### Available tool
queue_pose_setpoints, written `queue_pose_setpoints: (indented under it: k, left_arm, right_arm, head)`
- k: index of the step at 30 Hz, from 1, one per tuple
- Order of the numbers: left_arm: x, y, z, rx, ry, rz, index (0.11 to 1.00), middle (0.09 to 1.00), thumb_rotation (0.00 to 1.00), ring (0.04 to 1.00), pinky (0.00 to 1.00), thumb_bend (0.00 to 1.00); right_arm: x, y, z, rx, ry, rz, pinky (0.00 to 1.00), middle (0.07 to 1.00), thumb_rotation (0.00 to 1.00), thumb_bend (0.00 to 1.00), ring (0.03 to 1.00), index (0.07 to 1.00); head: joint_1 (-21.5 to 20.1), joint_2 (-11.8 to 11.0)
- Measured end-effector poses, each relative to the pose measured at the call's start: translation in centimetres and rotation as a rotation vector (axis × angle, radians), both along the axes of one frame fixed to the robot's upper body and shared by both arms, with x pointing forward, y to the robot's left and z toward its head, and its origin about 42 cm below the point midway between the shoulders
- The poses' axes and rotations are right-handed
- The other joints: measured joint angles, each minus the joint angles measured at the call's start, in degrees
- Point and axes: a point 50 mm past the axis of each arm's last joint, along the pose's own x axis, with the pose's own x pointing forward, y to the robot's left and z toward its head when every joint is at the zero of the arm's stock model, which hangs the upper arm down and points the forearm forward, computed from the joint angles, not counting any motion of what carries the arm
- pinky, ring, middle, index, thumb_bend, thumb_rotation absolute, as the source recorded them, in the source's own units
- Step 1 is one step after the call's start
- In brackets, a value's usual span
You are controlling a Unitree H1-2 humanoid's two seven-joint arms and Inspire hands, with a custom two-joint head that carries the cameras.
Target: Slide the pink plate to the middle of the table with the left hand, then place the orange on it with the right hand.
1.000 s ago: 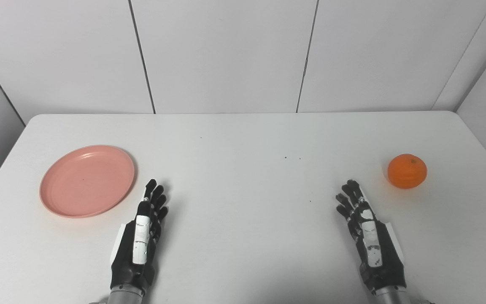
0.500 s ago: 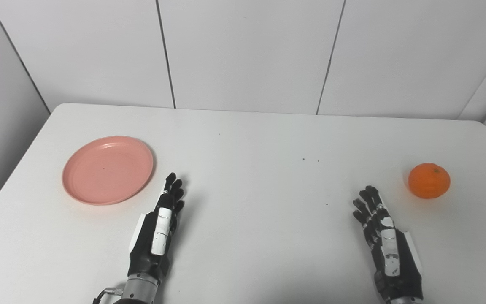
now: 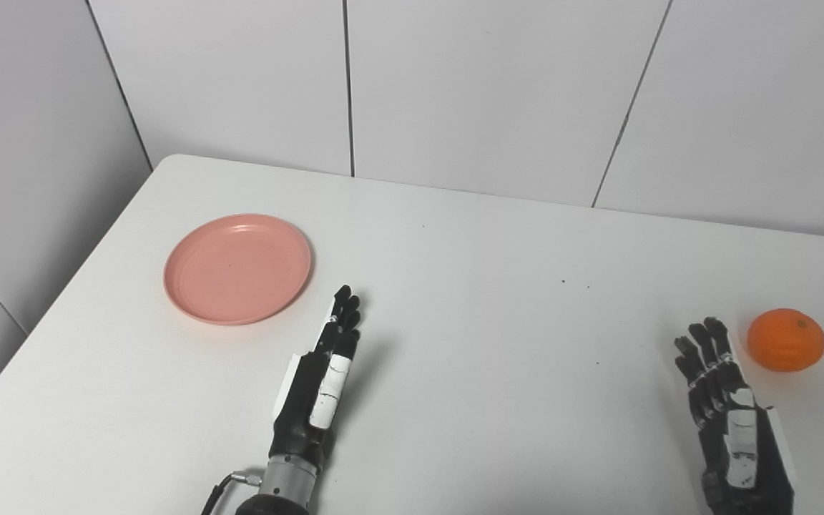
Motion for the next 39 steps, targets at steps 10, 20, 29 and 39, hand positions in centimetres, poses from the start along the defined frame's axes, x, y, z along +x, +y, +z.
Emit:
queue_pose_setpoints:
  k: [10, 20, 29, 39]
  left_arm:
    - [0.0, -0.3, -0.1, 0.014, -0.004, 0.012, 1.000, 1.000, 0.92, 1.000, 1.00, 0.82]
    - [0.1, -0.3, -0.2, 0.010, -0.003, 0.014, 1.000, 1.000, 0.92, 1.000, 1.00, 0.79]
    - [0.1, 0.2, -0.2, -0.028, -0.009, 0.018, 1.000, 1.000, 0.87, 1.000, 1.00, 0.83]
    - [0.2, 1.0, 0.3, -0.092, 0.003, 0.022, 0.955, 0.972, 0.87, 0.970, 0.97, 0.84]
  right_arm:
    - [1.0, -0.7, 0.2, -0.011, -0.052, 0.014, 1.00, 0.984, 1.00, 0.87, 0.961, 0.999]
    - [1.0, -0.6, 0.1, -0.016, -0.054, 0.015, 1.00, 0.984, 1.00, 0.87, 0.962, 1.000]
    - [1.0, -0.3, 0.1, -0.035, -0.053, 0.015, 0.98, 0.964, 1.00, 0.89, 0.941, 0.984]
    - [1.1, -0.1, 0.1, -0.048, -0.052, 0.009, 0.94, 0.953, 1.00, 0.87, 0.932, 0.960]
  head:
    - [0.6, -1.8]
    - [-0.2, -1.4]
    - [-1.3, -1.6]
    - [-1.0, -1.8]
